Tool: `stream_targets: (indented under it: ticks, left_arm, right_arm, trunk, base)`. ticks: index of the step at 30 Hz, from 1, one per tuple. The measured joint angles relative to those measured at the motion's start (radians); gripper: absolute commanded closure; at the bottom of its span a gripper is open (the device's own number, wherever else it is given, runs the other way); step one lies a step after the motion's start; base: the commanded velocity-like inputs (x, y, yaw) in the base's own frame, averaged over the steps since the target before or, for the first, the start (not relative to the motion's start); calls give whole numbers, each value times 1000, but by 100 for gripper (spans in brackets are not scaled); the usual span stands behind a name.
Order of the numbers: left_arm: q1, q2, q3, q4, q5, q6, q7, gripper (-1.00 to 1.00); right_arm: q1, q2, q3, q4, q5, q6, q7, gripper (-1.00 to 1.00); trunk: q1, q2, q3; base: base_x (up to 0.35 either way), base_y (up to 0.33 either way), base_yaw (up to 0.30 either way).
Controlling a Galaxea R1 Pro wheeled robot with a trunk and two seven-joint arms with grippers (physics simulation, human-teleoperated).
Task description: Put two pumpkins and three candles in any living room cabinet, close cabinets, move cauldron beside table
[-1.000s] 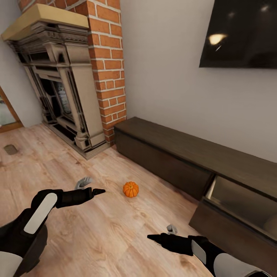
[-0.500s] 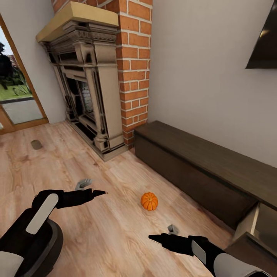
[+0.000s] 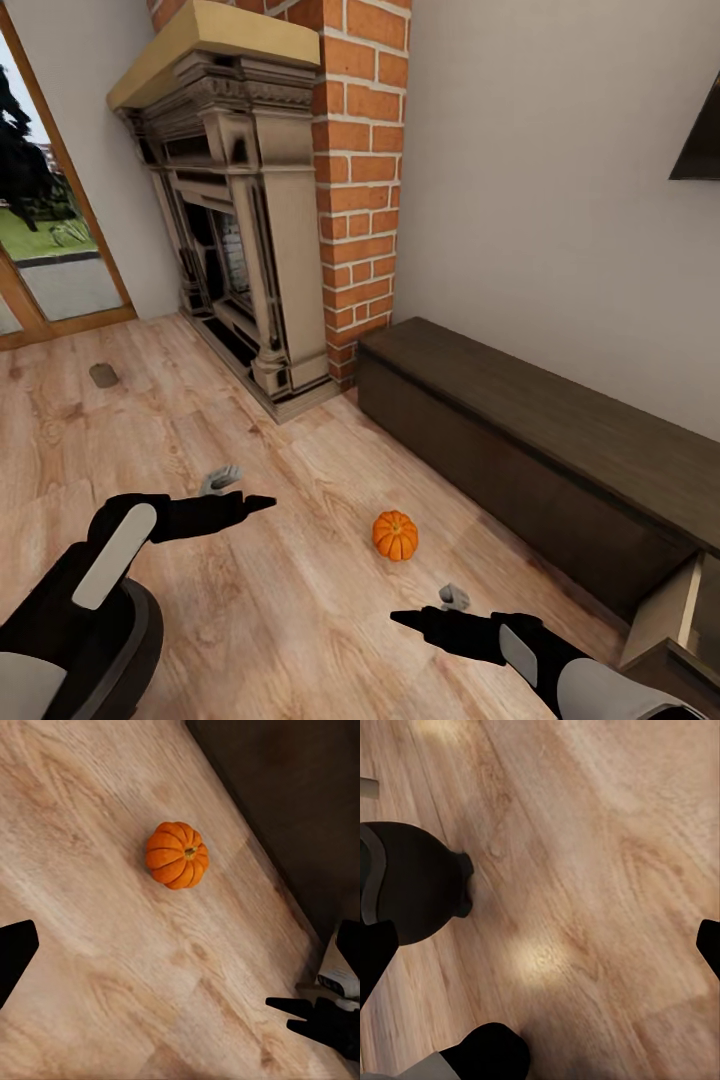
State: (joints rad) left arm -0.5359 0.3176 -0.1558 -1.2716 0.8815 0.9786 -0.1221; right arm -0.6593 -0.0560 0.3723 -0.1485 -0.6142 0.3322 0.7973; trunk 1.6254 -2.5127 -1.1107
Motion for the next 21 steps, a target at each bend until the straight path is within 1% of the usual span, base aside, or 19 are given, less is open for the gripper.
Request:
stream_targets:
  ticks: [2,4,10,21]
  left_arm:
    - [0,-5,-15,0,0,0,0,-100]
    - [1,-6,-19,0,0,0,0,-100]
    - [0,-7,-21,0,-1,0,0,-100]
    - [0,-7,-21,0,0,0,1,-100]
  right_arm:
    - [0,0,-3,0,-1,0,0,-100]
    - [0,0,-4,0,-1,0,0,-100]
    - [0,0,-5,0,-2,0,1,-100]
    - [0,0,-5,-1,-1,0,1,-100]
  trunk:
    - [0,0,0]
    - [0,0,0]
    - [0,0,3]
    - [0,0,19]
  base:
    - [0,0,0]
    - [0,0,0]
    - [0,0,0]
    - [0,0,0]
